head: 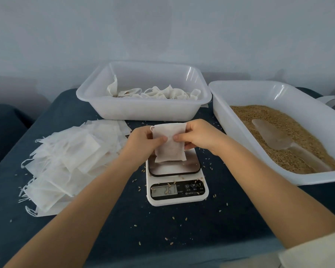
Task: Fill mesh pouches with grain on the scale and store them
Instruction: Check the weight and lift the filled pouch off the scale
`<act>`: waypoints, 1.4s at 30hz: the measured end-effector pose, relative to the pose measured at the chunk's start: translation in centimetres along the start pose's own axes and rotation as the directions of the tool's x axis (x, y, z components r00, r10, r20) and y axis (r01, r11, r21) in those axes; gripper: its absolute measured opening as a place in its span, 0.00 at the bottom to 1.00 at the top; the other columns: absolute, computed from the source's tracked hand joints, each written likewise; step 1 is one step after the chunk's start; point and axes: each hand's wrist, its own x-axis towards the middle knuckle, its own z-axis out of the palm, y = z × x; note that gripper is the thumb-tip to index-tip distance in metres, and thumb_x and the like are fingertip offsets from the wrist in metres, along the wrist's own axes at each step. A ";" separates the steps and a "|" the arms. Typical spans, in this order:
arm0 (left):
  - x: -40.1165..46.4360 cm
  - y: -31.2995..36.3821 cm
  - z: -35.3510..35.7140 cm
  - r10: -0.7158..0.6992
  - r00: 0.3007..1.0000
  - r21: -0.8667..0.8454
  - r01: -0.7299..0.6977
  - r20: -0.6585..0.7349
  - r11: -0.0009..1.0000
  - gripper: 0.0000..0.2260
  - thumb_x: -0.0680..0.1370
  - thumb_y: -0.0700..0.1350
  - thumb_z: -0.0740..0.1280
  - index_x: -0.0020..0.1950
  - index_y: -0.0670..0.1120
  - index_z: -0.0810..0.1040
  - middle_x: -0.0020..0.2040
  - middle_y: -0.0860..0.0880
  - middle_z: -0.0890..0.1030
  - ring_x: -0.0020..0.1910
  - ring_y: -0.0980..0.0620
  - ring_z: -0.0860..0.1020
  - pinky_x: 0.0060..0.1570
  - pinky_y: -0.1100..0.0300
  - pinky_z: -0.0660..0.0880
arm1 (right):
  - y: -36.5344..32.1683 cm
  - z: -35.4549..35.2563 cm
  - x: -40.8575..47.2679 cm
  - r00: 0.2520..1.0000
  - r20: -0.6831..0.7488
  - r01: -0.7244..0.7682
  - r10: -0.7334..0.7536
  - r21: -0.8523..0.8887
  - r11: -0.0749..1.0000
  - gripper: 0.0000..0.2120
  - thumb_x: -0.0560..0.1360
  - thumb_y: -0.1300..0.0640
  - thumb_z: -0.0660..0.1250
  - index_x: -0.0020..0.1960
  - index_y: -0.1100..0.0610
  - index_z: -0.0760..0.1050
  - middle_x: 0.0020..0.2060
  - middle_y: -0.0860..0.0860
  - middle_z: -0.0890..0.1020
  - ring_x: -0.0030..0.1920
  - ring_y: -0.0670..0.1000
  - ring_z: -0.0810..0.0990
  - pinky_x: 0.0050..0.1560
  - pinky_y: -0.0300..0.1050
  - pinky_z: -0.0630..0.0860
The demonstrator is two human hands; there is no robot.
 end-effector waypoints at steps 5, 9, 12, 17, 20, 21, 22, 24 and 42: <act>0.2 -0.7 0.6 0.045 0.999 0.155 -0.041 -0.020 0.987 0.02 0.73 0.44 0.71 0.42 0.50 0.79 0.38 0.48 0.82 0.40 0.49 0.80 0.42 0.53 0.78 | 0.5 0.0 0.3 1.000 -0.025 -0.009 0.005 -0.182 0.983 0.10 0.72 0.53 0.72 0.50 0.57 0.81 0.45 0.52 0.84 0.46 0.50 0.82 0.47 0.44 0.79; 0.2 -0.6 0.7 0.153 0.988 0.396 -0.137 -0.010 0.908 0.05 0.72 0.47 0.71 0.38 0.50 0.76 0.31 0.54 0.76 0.34 0.57 0.73 0.31 0.64 0.64 | 0.2 0.2 0.0 0.997 -0.037 0.047 -0.062 -0.318 0.947 0.08 0.71 0.52 0.72 0.44 0.57 0.81 0.40 0.52 0.83 0.43 0.51 0.80 0.45 0.47 0.75; 0.2 -0.3 0.5 0.177 0.984 0.444 -0.164 0.012 0.881 0.09 0.72 0.46 0.70 0.35 0.53 0.73 0.30 0.56 0.74 0.32 0.61 0.71 0.28 0.70 0.63 | 0.1 0.3 -0.1 0.995 -0.037 0.067 -0.088 -0.376 0.924 0.09 0.71 0.52 0.72 0.41 0.59 0.79 0.33 0.50 0.79 0.35 0.49 0.75 0.36 0.44 0.68; 0.0 0.0 0.5 0.206 0.978 0.479 -0.201 0.043 0.854 0.09 0.72 0.45 0.70 0.35 0.52 0.72 0.30 0.55 0.74 0.32 0.59 0.71 0.29 0.70 0.63 | 0.3 0.2 -0.1 0.996 -0.024 0.066 -0.085 -0.428 0.901 0.09 0.72 0.51 0.71 0.43 0.58 0.79 0.34 0.48 0.78 0.35 0.46 0.73 0.33 0.41 0.65; -0.1 0.2 0.1 0.206 0.978 0.461 -0.191 0.019 0.866 0.05 0.72 0.47 0.70 0.44 0.53 0.75 0.35 0.56 0.77 0.36 0.58 0.74 0.34 0.68 0.65 | 0.5 -0.1 -0.3 0.991 -0.067 0.077 -0.115 -0.421 0.904 0.10 0.72 0.49 0.70 0.53 0.49 0.78 0.45 0.43 0.79 0.42 0.40 0.75 0.38 0.35 0.68; -0.2 0.3 -0.1 0.204 0.979 0.441 -0.186 0.008 0.878 0.06 0.72 0.47 0.71 0.45 0.53 0.75 0.37 0.57 0.77 0.38 0.58 0.76 0.35 0.68 0.67 | 0.6 -0.3 -0.4 0.988 -0.087 0.081 -0.128 -0.416 0.906 0.13 0.73 0.48 0.70 0.57 0.47 0.77 0.48 0.42 0.78 0.44 0.39 0.75 0.39 0.34 0.68; -0.3 0.4 -0.4 0.202 0.979 0.412 -0.182 -0.005 0.893 0.06 0.72 0.46 0.71 0.46 0.52 0.76 0.39 0.57 0.78 0.40 0.59 0.76 0.38 0.68 0.70 | 0.7 -0.5 -0.5 0.984 -0.108 0.087 -0.144 -0.414 0.906 0.16 0.73 0.48 0.70 0.59 0.46 0.76 0.50 0.41 0.77 0.45 0.39 0.74 0.41 0.34 0.68; -0.6 0.7 -1.1 0.212 0.977 0.373 -0.184 -0.036 0.909 0.08 0.72 0.46 0.72 0.49 0.51 0.78 0.42 0.58 0.79 0.42 0.63 0.76 0.41 0.76 0.69 | 0.8 -0.8 -1.0 0.972 -0.148 0.106 -0.181 -0.412 0.905 0.18 0.73 0.48 0.70 0.62 0.46 0.74 0.51 0.42 0.76 0.45 0.39 0.73 0.43 0.35 0.67; -7.4 -2.2 -3.9 0.186 0.950 0.273 -0.115 -0.250 0.955 0.07 0.74 0.47 0.69 0.38 0.57 0.77 0.37 0.62 0.79 0.32 0.61 0.72 0.32 0.75 0.67 | 4.2 1.5 -8.5 0.926 -0.351 0.126 -0.142 -0.068 0.990 0.09 0.74 0.50 0.66 0.35 0.48 0.78 0.29 0.42 0.79 0.29 0.38 0.74 0.33 0.26 0.69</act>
